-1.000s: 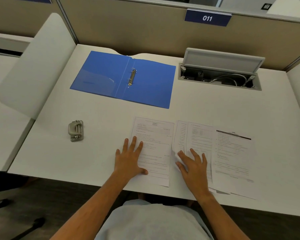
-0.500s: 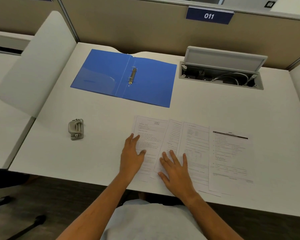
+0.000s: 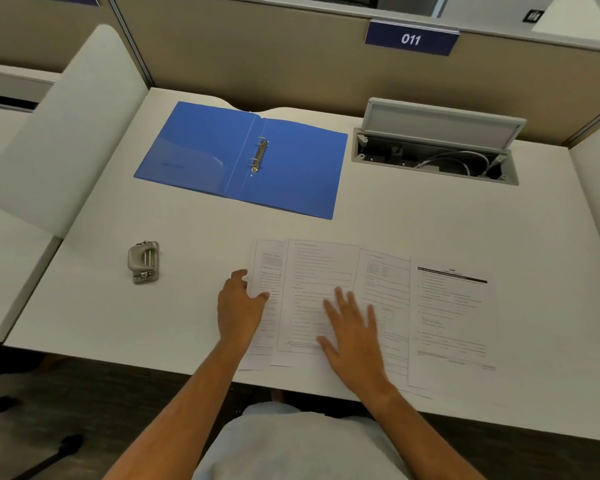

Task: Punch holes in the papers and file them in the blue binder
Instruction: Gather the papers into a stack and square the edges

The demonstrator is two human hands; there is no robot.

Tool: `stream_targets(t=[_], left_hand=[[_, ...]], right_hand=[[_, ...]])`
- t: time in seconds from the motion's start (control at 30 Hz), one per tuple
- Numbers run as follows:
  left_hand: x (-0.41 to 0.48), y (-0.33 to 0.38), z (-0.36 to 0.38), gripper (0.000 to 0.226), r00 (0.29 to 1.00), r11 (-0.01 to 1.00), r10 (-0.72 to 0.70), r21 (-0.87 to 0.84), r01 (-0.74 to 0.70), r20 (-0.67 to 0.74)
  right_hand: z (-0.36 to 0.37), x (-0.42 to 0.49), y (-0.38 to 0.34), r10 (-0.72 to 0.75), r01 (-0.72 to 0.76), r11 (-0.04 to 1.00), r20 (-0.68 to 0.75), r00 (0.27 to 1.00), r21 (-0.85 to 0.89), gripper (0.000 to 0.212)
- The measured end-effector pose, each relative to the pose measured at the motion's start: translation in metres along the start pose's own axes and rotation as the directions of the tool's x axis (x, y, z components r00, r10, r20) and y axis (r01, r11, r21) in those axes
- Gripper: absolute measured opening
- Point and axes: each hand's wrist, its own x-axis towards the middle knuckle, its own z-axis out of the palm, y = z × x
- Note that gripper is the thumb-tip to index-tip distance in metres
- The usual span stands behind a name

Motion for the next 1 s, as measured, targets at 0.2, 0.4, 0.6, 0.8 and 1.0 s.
stream_targets(t=[0.2,0.4,0.6,0.8,1.0], left_hand=[[-0.008,0.000,0.013,0.095,0.996,0.944,0.048,0.322,-0.070,0.075],[-0.016,0.005,0.030,0.115,0.985,0.884,0.120,0.438,-0.163,0.126],[-0.014,0.002,0.034,0.111,0.979,0.881,0.141,0.432,-0.191,0.146],[-0.009,-0.005,0.030,0.101,0.971,0.907,0.172,0.357,-0.222,0.167],[0.002,-0.016,0.025,0.064,0.966,0.954,0.182,0.205,-0.220,0.186]], right_hand=[[0.005,-0.046,0.068,0.186,-0.181,0.982,0.104,0.977,-0.057,0.113],[0.021,-0.052,0.065,0.093,-0.076,0.992,0.165,0.982,-0.105,0.105],[0.022,-0.048,0.055,0.057,-0.050,0.997,0.119,0.991,-0.063,0.076],[0.014,-0.022,0.022,-0.019,0.016,1.000,0.175,0.984,0.017,0.077],[0.020,0.008,-0.014,-0.183,0.174,0.983,0.220,0.958,0.061,0.079]])
